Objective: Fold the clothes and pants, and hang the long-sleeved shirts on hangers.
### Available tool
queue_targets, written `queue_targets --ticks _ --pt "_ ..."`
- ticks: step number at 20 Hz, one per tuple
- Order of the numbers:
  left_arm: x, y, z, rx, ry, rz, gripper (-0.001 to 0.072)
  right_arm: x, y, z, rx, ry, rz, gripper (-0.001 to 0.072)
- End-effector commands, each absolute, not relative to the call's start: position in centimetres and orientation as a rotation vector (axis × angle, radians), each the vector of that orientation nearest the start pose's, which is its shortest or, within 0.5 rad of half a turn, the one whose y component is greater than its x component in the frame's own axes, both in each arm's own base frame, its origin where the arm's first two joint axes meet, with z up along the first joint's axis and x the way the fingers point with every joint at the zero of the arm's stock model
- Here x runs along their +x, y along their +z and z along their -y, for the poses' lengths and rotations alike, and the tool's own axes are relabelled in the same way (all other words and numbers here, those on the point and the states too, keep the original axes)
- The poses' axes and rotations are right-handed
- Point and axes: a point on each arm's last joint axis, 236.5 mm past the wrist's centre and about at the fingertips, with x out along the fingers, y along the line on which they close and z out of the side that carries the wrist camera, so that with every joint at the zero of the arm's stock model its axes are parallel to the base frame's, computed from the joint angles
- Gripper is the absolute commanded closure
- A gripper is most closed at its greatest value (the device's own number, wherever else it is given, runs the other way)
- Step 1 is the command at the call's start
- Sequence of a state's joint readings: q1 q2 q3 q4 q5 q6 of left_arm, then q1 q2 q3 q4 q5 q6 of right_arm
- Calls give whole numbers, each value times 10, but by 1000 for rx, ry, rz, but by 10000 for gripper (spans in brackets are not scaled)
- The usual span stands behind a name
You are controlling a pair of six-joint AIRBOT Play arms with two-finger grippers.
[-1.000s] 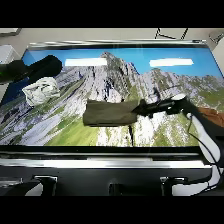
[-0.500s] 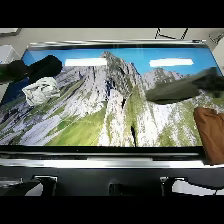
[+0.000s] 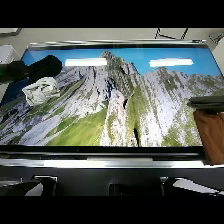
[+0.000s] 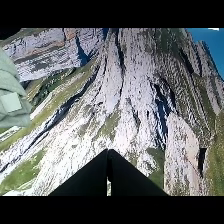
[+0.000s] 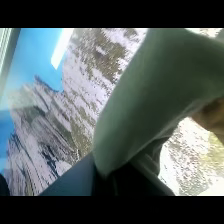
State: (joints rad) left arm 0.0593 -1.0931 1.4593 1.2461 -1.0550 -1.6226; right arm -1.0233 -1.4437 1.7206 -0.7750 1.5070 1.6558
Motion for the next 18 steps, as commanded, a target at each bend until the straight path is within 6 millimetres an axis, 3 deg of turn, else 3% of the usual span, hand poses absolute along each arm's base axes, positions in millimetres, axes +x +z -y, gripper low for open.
queue_targets --ticks 1,5,10,14,17,18 --pt "428 233 40 -320 -142 -678 684 314 182 286 1145 -375 -746 672" --pt "428 233 41 -320 -143 -679 684 238 134 310 1092 -649 -975 672" --pt "428 233 42 -327 -148 -678 684 170 55 297 1106 -849 -1242 672" --pt "428 234 46 -330 -158 -679 684 137 -6 280 1111 -915 -1372 672" --pt "427 234 53 -326 -173 -682 684 128 -24 280 1089 -939 -1396 670" --pt "426 234 56 -322 -180 -683 684 129 -26 281 1086 -941 -1390 619"
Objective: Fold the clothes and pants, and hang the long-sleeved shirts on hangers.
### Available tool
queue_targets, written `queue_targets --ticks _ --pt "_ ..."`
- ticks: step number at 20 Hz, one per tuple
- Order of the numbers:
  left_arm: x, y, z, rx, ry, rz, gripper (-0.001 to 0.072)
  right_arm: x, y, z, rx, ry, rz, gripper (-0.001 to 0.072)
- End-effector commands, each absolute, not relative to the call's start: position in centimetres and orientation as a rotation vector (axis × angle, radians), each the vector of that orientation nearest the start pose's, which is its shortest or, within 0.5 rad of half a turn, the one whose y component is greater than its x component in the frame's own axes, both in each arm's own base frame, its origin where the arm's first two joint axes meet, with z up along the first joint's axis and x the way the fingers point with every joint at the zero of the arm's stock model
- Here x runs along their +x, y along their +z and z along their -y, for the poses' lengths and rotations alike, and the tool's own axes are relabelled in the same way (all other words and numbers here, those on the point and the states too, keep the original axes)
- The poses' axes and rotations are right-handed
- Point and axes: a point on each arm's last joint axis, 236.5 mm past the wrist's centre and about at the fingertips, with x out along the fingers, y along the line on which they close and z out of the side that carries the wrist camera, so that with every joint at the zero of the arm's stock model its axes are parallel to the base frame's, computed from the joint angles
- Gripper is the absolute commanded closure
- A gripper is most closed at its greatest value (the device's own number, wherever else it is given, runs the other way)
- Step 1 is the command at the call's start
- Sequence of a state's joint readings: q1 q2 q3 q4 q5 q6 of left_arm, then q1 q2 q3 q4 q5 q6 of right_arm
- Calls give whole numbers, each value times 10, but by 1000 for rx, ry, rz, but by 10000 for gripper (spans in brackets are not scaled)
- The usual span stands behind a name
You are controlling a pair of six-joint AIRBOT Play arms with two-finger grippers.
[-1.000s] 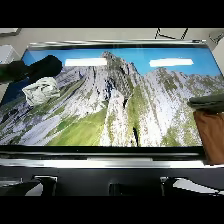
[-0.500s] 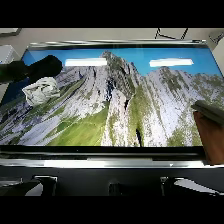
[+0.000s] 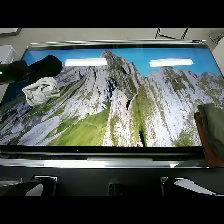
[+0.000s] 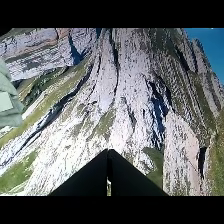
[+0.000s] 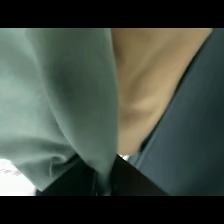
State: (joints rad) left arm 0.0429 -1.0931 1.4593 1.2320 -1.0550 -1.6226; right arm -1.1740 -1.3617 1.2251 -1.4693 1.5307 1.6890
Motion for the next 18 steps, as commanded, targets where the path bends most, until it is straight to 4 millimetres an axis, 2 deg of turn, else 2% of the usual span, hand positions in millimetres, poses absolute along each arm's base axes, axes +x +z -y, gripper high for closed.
queue_targets --ticks 1,2,3,5,6,7,8,9,10,11,12,13,14,15,16,17,18 --pt "426 234 58 -322 -185 -683 684 129 -26 280 1088 -939 -1387 420" --pt "426 234 60 -319 -190 -684 684 130 -26 279 1093 -934 -1390 157" --pt "426 234 62 -317 -194 -684 684 129 -23 277 1087 -922 -1400 48" --pt "427 238 62 -320 -195 -671 684 141 0 292 1031 -891 -1346 38" --pt "429 247 65 -331 -206 -643 684 161 24 309 991 -867 -1246 39" --pt "433 261 65 -339 -211 -597 685 192 61 331 914 -828 -1101 42" --pt "440 278 67 -316 -219 -528 685 227 107 350 809 -794 -948 43" --pt "447 292 69 -275 -230 -464 686 262 152 359 703 -755 -815 43" --pt "455 296 68 -235 -209 -431 688 299 195 356 600 -704 -702 43" --pt "463 283 63 -188 -167 -457 688 338 229 337 514 -632 -620 43" --pt "469 254 54 -139 -99 -538 688 374 248 303 452 -542 -587 44" --pt "470 215 45 -76 -37 -662 686 402 248 263 428 -447 -606 43" --pt "464 176 41 -44 -4 -801 682 423 234 219 415 -353 -677 43" --pt "452 134 42 -41 6 -965 567 434 207 174 401 -263 -800 43" --pt "437 99 49 -60 -3 -1119 244 434 174 136 421 -200 -934 42" --pt "420 70 57 -69 -32 -1252 0 426 138 100 444 -137 -1082 42" --pt "407 49 69 -64 -100 -1327 33 416 109 73 445 -86 -1198 42"
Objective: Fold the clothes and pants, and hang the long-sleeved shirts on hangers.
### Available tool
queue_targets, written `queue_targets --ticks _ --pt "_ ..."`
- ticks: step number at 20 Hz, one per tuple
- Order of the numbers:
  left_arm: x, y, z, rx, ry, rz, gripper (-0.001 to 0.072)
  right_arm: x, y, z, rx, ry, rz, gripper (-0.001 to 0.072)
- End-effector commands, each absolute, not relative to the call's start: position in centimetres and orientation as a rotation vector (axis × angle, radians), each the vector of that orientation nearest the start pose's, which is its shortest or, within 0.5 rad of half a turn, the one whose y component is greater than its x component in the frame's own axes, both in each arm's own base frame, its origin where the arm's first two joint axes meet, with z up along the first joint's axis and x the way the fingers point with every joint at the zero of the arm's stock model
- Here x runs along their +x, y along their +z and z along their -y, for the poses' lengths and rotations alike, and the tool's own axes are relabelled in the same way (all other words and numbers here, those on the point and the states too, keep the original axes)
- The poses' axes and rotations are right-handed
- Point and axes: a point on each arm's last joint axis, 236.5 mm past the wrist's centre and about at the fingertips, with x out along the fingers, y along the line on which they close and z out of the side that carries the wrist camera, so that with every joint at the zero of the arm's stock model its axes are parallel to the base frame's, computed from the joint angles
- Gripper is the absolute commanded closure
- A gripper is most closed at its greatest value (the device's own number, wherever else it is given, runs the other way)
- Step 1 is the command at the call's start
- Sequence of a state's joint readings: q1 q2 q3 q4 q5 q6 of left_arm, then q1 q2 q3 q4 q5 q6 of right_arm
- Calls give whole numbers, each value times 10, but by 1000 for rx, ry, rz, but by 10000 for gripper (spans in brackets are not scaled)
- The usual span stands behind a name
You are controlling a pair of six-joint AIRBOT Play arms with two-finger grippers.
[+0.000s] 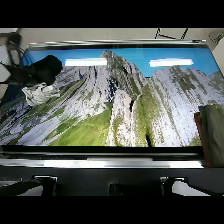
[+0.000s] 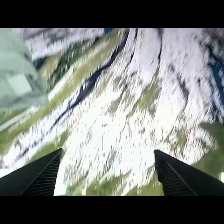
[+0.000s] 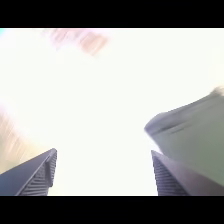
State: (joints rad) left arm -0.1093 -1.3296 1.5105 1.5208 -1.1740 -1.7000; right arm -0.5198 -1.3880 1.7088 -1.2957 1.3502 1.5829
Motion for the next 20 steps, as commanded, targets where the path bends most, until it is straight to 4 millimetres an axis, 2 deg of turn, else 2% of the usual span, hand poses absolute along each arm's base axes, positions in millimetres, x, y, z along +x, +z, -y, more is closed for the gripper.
queue_targets --ticks 1,3,5,7,20 --pt "404 39 79 -87 -135 -1318 59 406 86 52 436 -51 -1280 42" --pt "406 34 86 -118 -132 -1243 61 393 58 35 415 -36 -1365 44" --pt "402 31 87 -116 -133 -1251 60 388 47 30 422 -28 -1395 43" --pt "403 30 87 -116 -133 -1252 59 382 46 30 421 -28 -1417 43" --pt "403 30 87 -117 -133 -1253 59 384 47 30 421 -30 -1408 43"
